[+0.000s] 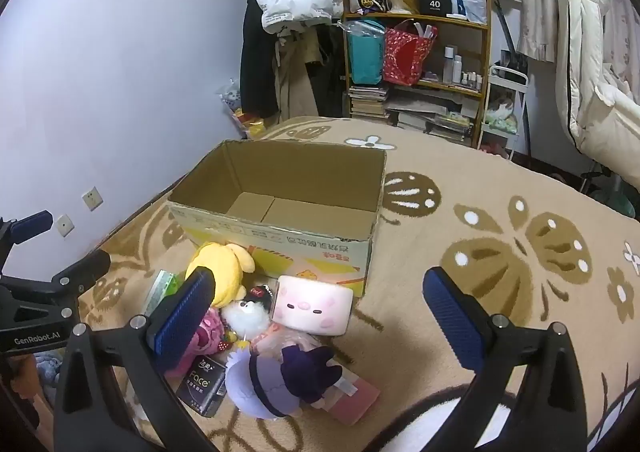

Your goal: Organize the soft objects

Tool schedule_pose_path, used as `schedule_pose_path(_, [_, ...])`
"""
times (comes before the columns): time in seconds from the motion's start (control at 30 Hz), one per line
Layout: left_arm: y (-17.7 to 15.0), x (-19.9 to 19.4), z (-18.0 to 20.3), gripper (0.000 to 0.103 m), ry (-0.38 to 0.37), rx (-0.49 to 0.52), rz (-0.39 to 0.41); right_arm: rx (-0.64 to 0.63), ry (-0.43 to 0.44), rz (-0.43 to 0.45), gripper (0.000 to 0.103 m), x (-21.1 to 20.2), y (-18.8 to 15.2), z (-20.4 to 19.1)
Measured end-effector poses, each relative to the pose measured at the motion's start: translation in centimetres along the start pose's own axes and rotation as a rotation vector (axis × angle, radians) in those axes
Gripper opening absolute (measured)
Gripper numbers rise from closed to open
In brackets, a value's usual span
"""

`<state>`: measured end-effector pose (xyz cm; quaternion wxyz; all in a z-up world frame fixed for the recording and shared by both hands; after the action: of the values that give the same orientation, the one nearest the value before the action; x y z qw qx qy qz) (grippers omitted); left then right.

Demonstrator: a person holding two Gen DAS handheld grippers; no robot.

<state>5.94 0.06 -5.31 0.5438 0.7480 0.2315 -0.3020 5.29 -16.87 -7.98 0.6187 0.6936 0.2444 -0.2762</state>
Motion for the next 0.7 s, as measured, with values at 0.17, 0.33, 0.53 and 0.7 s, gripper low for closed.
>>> schedule_pose_path(0.17, [-0.11,0.15,-0.51,0.103,-0.003,-0.012,-0.002,0.005,0.008,0.003,0.103,0.00,0.00,-0.14])
schedule_pose_path(0.33, [-0.06,-0.13,-0.32,0.103,0.003,0.003,0.005,-0.004,-0.003,-0.004,0.103,0.25,-0.04,-0.34])
schedule_pose_path(0.53, [-0.03,-0.13,-0.11,0.103,0.007,0.002,0.004,-0.005,-0.003,-0.004,0.103,0.11,-0.07,-0.15])
schedule_pose_path(0.7, [-0.03,-0.15,-0.04,0.103,0.007,0.004,0.005,-0.005,-0.004,-0.005,0.103,0.11,-0.10,-0.09])
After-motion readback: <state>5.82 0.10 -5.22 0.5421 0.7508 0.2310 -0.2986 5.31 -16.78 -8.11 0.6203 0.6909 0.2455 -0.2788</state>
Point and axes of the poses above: each gripper's, at about its wrist camera, not at the fingertips, and x roughly the way its jaws point, z to its right, y to its top, the point moved 8 cm from there along x, roughly the way its jaws point, and after that the axes turned 3 degrees about -z, right-handed, at the moved point
